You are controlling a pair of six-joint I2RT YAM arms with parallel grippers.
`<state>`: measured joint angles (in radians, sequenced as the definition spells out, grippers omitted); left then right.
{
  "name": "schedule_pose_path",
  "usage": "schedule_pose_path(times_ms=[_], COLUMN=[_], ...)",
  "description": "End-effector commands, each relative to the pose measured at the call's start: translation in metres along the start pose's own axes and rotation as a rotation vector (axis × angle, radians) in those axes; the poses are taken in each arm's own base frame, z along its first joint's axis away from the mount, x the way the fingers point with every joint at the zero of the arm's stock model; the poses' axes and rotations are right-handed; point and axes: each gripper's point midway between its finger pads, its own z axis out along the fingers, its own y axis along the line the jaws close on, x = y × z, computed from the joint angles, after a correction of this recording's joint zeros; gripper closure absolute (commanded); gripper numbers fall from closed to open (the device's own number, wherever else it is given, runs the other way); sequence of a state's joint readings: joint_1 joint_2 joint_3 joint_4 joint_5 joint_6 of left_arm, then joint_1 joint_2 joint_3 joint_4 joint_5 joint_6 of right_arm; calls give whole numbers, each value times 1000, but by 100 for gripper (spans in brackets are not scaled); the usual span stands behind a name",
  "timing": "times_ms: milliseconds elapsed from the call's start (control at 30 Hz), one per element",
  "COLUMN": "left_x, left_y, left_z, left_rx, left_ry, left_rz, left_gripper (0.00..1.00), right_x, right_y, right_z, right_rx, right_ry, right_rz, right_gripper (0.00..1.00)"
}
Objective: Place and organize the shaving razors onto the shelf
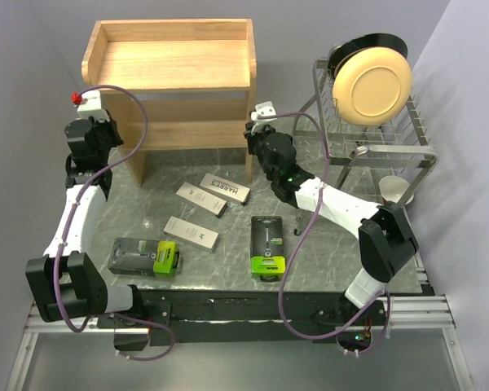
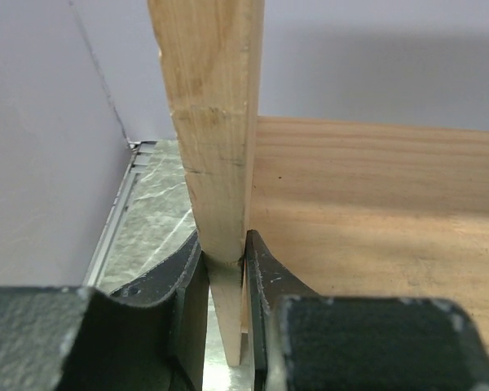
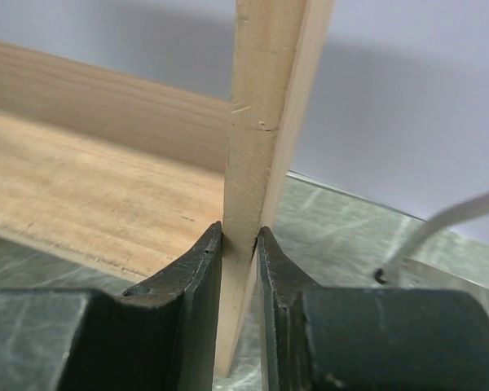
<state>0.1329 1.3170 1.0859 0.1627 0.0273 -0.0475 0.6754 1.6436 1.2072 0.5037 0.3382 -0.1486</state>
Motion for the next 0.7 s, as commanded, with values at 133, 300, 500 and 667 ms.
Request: schedule_pose_path(times_ms=[133,300,500,667], left_x=[34,34,34,38], left_y=[-91,-102,-112,-121], left_z=[-21,-18,-14,-16], left_rx=[251,267,295,317], left_ry=[87,85,82,89], left_rz=[-34,-57,-63,-69], left_gripper=[94,94,94,94], right_x=[-43,-39,-31,-27], right_y=[-37,-46,-56,-59], right_z=[-20,-30,-43,-47], right_rx=[114,139,170,179], right_ry=[-57,-29,3,5], right_rz=[-22,-48,-64,-73], right_gripper=[100,100,100,100])
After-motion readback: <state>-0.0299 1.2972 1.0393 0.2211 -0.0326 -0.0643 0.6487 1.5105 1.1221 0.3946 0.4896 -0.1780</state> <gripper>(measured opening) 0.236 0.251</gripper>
